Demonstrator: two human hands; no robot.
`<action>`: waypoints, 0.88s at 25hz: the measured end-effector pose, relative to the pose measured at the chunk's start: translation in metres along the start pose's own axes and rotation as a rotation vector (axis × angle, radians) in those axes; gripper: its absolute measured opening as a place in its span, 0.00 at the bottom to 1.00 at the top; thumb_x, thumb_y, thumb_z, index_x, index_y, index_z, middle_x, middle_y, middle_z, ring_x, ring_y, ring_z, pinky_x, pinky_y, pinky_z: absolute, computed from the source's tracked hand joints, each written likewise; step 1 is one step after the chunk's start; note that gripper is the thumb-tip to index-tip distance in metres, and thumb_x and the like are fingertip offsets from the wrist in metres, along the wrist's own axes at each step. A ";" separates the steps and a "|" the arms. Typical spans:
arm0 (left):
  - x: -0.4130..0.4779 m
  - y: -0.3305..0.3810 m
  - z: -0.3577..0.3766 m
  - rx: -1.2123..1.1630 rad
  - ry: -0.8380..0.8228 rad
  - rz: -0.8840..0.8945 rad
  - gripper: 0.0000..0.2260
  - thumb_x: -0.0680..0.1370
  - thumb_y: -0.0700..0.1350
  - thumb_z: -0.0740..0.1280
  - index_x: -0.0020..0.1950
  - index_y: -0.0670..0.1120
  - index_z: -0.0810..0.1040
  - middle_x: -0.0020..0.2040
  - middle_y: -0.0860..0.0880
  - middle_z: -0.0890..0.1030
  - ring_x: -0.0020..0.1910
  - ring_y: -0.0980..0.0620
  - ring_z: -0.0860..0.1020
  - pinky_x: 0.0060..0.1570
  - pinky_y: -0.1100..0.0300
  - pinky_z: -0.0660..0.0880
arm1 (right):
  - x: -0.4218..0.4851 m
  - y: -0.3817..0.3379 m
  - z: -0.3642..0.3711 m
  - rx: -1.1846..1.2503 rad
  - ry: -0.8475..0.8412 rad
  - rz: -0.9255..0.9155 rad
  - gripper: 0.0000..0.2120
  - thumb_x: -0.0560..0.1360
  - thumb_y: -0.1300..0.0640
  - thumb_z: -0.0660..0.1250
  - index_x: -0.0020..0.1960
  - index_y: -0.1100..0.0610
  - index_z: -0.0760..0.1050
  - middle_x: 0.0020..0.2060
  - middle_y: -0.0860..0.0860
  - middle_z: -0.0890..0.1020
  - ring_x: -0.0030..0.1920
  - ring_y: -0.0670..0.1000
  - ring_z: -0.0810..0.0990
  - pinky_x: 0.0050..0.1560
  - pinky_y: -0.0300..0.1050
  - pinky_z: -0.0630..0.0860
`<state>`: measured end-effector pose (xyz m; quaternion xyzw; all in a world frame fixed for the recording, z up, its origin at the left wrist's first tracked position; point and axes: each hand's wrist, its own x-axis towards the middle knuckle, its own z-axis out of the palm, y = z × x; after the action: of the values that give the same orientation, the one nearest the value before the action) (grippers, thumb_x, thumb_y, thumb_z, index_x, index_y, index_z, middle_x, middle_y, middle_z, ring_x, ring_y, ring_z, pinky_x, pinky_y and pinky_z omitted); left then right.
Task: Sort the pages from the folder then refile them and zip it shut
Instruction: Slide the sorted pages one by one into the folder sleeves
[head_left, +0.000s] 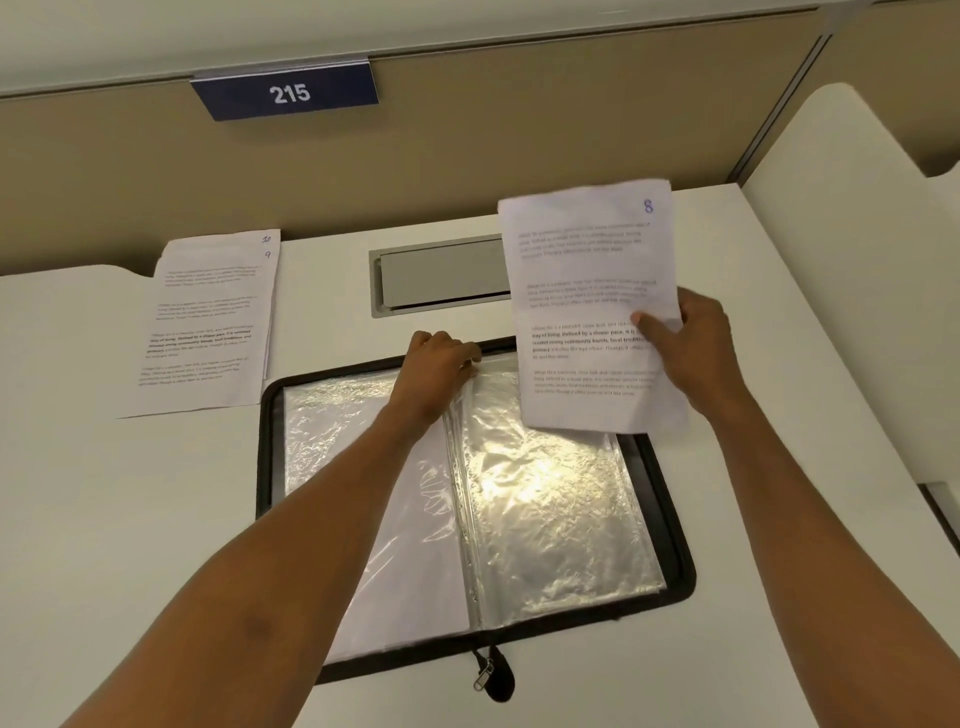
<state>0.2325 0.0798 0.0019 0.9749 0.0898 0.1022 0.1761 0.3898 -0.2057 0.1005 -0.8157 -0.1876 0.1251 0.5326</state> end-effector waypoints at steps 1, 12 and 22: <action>-0.001 -0.001 0.000 0.014 0.012 0.011 0.02 0.79 0.44 0.73 0.51 0.48 0.84 0.44 0.51 0.84 0.49 0.46 0.78 0.58 0.51 0.64 | 0.008 -0.010 0.004 -0.026 0.011 -0.050 0.14 0.81 0.57 0.70 0.65 0.56 0.81 0.57 0.49 0.85 0.54 0.48 0.85 0.54 0.44 0.82; -0.019 -0.007 0.008 0.064 0.206 0.079 0.05 0.80 0.46 0.73 0.54 0.49 0.87 0.50 0.53 0.87 0.45 0.48 0.77 0.48 0.52 0.65 | 0.074 -0.105 0.057 -0.111 -0.110 -0.402 0.11 0.80 0.58 0.68 0.61 0.56 0.83 0.52 0.50 0.87 0.51 0.48 0.86 0.54 0.56 0.82; -0.016 -0.009 0.010 0.028 0.205 0.093 0.06 0.79 0.47 0.74 0.53 0.47 0.87 0.49 0.51 0.87 0.47 0.46 0.76 0.46 0.52 0.65 | 0.096 -0.108 0.097 -0.212 -0.258 -0.390 0.08 0.79 0.59 0.69 0.55 0.54 0.84 0.48 0.49 0.86 0.49 0.48 0.85 0.52 0.58 0.82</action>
<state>0.2178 0.0817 -0.0133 0.9649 0.0636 0.2081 0.1473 0.4180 -0.0451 0.1602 -0.7928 -0.4198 0.1029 0.4297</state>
